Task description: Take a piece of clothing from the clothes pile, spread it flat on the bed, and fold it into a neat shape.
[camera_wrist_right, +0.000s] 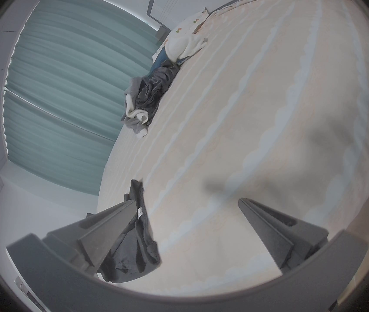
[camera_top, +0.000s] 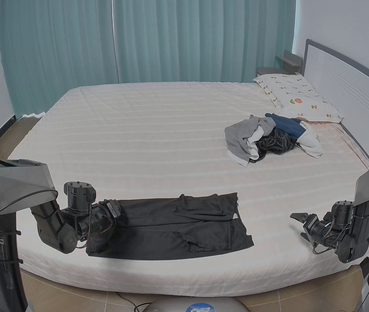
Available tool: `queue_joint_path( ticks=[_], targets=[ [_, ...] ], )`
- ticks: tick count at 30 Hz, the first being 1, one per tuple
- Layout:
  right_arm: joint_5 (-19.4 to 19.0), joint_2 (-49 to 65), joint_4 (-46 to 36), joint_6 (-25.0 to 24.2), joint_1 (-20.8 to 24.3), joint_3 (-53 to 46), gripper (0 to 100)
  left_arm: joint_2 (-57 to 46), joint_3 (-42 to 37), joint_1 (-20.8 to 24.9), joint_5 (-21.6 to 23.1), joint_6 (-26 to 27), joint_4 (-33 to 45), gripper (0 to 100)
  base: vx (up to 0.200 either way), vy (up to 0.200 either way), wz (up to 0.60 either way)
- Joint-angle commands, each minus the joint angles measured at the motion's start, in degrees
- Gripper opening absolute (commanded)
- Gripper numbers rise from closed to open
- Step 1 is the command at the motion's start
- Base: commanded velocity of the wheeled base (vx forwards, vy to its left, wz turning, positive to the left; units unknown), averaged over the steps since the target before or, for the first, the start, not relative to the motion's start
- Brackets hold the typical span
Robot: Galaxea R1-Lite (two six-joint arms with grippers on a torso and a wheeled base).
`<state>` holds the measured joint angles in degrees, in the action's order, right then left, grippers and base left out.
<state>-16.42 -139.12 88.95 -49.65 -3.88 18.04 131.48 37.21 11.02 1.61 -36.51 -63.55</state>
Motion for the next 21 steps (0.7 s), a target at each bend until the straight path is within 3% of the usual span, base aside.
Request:
queue_joint_path(
  ticks=[1,11,21],
  targets=[
    [-0.01,-0.01,0.61,-0.01,0.01,-0.02,100,-2.19,3.84,3.39,-0.91,-0.05,4.22,0,0.0,-0.2,0.0],
    [-0.01,-0.36,0.61,0.26,0.1,-0.11,100,-2.63,10.17,8.76,-3.72,-0.14,15.03,0,0.0,-0.2,0.0],
    [-0.01,-0.8,0.61,1.84,0.1,-0.29,100,-1.92,22.38,12.8,-4.6,-7.0,27.6,0,0.0,-0.2,0.0]
  ],
)
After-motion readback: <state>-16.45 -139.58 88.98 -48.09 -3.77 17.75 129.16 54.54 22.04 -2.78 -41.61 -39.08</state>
